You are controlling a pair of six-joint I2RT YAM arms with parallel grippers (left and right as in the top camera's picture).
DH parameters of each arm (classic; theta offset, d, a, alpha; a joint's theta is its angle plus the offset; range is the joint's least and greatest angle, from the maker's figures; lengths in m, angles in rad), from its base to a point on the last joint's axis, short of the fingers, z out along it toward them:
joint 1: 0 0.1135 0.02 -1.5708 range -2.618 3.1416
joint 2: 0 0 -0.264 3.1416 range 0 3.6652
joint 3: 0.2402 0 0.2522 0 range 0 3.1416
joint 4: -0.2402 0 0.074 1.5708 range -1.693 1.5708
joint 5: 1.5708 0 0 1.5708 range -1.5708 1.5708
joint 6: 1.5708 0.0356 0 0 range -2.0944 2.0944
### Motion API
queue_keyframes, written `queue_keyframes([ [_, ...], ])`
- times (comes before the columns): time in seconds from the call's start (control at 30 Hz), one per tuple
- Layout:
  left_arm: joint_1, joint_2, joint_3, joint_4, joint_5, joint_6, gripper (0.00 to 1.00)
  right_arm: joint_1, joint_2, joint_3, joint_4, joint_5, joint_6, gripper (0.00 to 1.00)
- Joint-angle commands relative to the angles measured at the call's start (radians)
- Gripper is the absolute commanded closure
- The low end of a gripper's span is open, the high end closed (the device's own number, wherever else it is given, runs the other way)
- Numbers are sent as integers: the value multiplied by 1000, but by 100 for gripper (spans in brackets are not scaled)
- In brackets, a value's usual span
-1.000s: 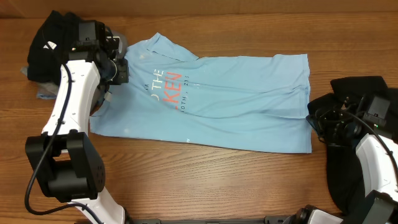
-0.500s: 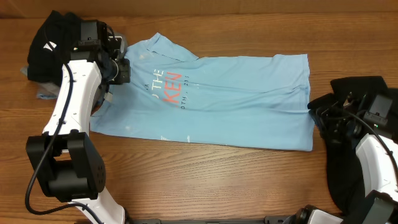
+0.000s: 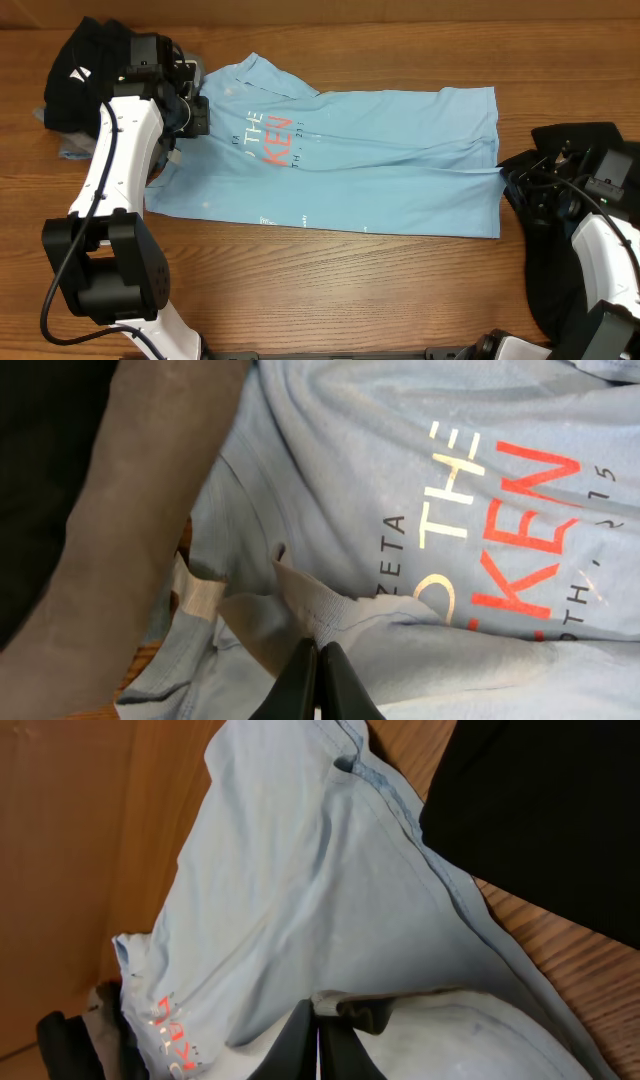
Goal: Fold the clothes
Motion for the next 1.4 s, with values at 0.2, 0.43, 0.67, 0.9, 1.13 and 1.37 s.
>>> queue_keyframes([
  [0.2,-3,2,23,-2,-22,16,96,-24,5,23,-32,21,4,64],
  [0.43,-3,2,23,-2,-21,16,67,-74,5,22,-231,63,-82,64],
  [0.67,-2,2,23,-6,-20,15,47,-61,7,-24,-345,261,-109,65],
  [0.9,-2,2,23,-27,30,15,46,-60,39,-101,-235,223,-110,74],
  [1.13,-2,2,20,-53,76,16,45,-27,88,-118,-160,99,-220,73],
  [1.37,-2,3,20,-54,76,16,44,-22,88,-118,-195,100,-241,80],
])
